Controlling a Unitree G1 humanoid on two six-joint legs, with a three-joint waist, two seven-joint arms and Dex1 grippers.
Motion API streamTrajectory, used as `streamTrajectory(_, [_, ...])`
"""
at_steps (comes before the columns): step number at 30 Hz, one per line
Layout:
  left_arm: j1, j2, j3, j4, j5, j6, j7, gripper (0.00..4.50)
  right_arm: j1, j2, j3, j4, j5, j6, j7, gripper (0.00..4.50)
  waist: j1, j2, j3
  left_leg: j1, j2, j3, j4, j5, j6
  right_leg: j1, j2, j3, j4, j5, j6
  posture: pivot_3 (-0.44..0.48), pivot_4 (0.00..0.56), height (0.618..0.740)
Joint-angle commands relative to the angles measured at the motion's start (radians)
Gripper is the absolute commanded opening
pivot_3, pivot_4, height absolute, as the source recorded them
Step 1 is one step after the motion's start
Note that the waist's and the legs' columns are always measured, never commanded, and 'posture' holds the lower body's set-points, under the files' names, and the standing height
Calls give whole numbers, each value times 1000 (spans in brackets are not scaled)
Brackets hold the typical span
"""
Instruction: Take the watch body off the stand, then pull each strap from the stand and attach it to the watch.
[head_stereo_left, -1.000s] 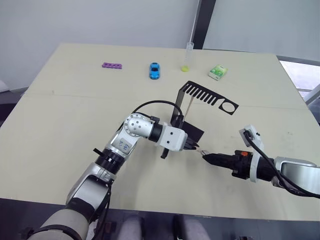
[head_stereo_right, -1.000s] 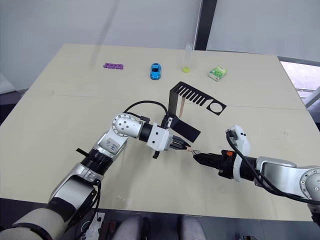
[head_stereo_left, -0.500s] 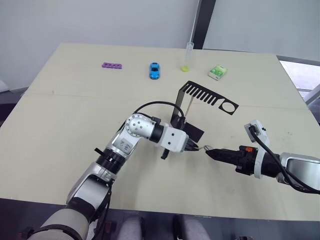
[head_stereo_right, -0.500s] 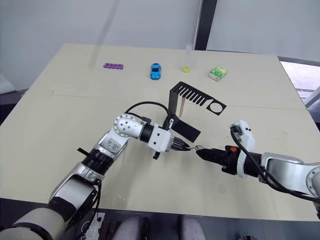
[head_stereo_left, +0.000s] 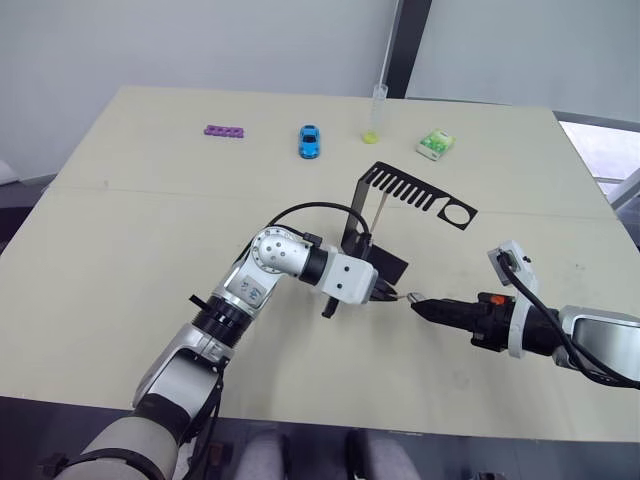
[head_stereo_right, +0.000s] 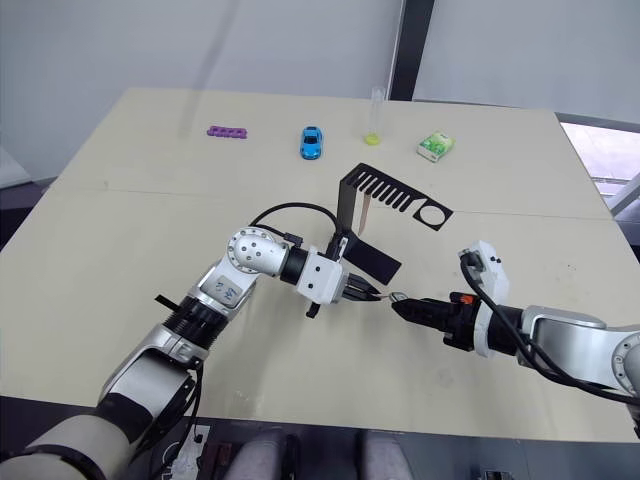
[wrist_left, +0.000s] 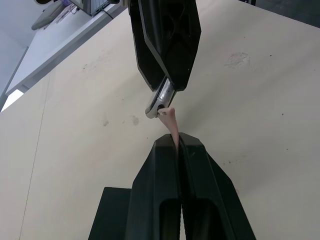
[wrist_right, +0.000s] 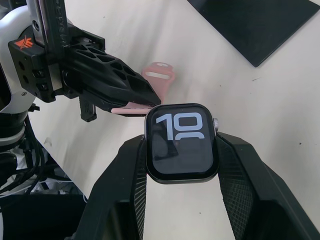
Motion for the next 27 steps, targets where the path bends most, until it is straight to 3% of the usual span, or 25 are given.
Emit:
streamTrajectory(1, [-20,-9,-1,-11,2,-18,12,0,4,-20,-31,-7,20,2,22,1501,0,0,0,0,0,0,0,0,0,0,0,0,0,0,0,0,150,740])
streamTrajectory(27, [-17,-29,-5,-6,23,-8,44,0,-12,-6,-13,-48,25,-16,24,1501,0,0,0,0,0,0,0,0,0,0,0,0,0,0,0,0,150,740])
